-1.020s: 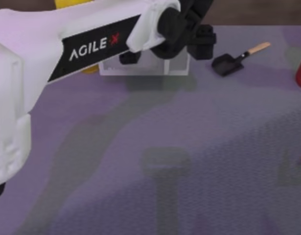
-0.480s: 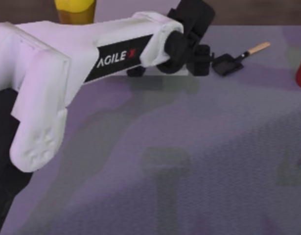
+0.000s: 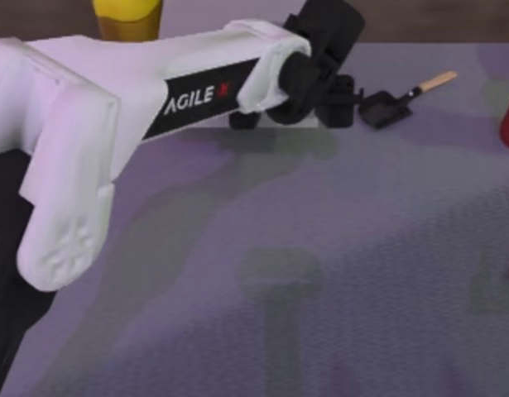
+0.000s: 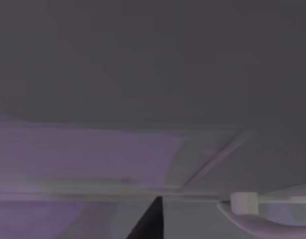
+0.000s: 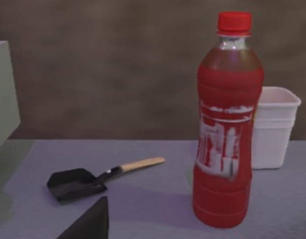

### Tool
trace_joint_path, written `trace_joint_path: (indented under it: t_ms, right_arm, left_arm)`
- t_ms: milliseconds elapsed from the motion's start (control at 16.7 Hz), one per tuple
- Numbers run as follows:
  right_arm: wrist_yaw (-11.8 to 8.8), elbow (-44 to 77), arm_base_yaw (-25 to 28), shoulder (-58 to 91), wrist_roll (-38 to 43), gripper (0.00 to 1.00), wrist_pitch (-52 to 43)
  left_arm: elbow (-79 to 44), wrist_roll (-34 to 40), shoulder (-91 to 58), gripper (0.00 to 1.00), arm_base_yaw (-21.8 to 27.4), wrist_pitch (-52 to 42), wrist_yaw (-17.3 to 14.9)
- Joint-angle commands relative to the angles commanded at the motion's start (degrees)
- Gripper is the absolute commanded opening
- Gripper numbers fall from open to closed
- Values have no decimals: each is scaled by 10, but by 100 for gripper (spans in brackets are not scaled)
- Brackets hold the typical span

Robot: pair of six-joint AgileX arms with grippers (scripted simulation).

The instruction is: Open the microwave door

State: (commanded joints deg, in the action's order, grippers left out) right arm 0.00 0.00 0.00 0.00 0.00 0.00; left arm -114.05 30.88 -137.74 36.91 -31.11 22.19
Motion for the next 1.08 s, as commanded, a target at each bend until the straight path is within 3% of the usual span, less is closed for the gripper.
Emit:
trace_joint_path:
  t_ms: [360, 1080]
  right_arm:
    - [0, 0, 0, 0, 0, 100, 0]
    - [0, 0, 0, 0, 0, 100, 0]
  left_arm:
    - [0, 0, 0, 2, 0, 0, 0]
    - [55, 7, 31, 0, 20, 10, 0]
